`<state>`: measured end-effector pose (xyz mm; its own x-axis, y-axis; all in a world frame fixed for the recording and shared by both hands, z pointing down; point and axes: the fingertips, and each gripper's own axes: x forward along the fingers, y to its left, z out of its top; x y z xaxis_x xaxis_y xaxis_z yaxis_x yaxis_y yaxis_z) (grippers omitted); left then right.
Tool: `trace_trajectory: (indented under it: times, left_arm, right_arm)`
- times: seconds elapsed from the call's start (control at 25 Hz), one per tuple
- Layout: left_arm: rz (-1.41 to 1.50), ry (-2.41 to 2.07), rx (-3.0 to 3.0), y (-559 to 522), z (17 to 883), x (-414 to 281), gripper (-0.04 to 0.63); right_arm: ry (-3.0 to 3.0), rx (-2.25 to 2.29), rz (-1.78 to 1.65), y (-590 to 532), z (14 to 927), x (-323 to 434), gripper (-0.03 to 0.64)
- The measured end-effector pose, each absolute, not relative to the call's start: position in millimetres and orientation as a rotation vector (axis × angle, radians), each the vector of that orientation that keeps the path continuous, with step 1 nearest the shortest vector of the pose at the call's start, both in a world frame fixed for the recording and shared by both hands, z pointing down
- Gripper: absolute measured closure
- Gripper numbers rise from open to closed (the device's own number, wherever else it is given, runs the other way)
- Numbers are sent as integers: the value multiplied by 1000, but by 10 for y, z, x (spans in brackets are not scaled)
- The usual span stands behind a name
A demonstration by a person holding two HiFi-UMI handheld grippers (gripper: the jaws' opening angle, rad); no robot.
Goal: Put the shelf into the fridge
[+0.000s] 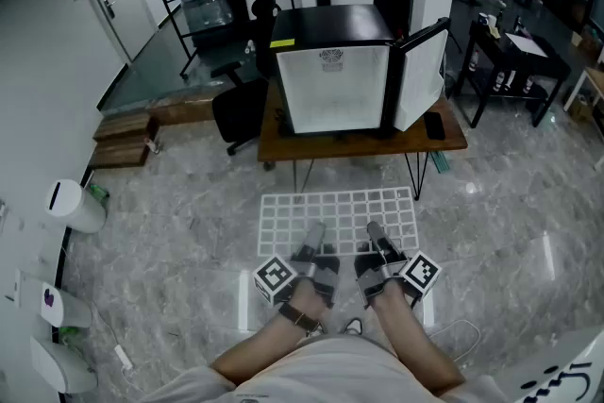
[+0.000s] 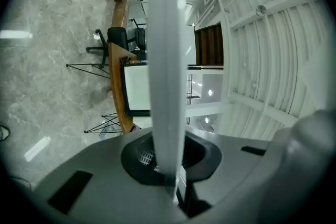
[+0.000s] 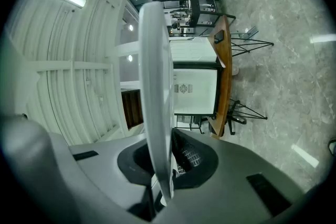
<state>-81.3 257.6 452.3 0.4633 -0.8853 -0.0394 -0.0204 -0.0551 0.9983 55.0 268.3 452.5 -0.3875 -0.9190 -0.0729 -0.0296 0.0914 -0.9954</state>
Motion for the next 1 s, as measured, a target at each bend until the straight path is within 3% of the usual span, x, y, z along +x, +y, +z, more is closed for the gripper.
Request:
trace_trajectory:
  times: [1.0]
  left_arm:
    - [-883, -860, 1452, 2478, 4547, -474, 566]
  right_arm:
    - [1572, -916, -1431, 2559, 4539, 888, 569]
